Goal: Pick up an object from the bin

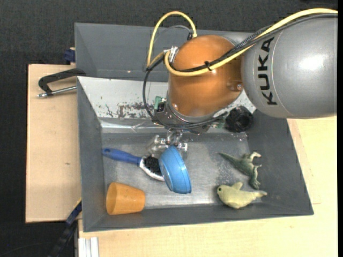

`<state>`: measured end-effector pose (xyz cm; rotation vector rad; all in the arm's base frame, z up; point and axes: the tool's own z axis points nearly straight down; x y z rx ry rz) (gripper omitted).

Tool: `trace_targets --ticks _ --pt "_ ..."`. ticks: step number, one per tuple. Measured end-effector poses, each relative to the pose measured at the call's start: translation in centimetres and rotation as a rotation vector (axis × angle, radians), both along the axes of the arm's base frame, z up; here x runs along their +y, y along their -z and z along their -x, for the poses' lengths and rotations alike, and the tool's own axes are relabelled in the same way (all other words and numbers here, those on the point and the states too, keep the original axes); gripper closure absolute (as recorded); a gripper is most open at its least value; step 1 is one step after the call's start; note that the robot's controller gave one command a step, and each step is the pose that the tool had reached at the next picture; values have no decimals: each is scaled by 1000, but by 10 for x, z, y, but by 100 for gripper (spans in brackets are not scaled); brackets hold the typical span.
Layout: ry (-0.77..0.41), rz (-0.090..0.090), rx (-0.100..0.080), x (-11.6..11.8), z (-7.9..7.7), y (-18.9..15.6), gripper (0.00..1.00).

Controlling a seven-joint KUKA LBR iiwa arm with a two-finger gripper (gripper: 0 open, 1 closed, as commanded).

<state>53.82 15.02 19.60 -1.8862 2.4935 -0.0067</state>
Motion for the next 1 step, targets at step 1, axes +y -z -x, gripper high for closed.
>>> trace_targets --ticks 1 --pt "7 -1 -2 3 -27 -93 100"
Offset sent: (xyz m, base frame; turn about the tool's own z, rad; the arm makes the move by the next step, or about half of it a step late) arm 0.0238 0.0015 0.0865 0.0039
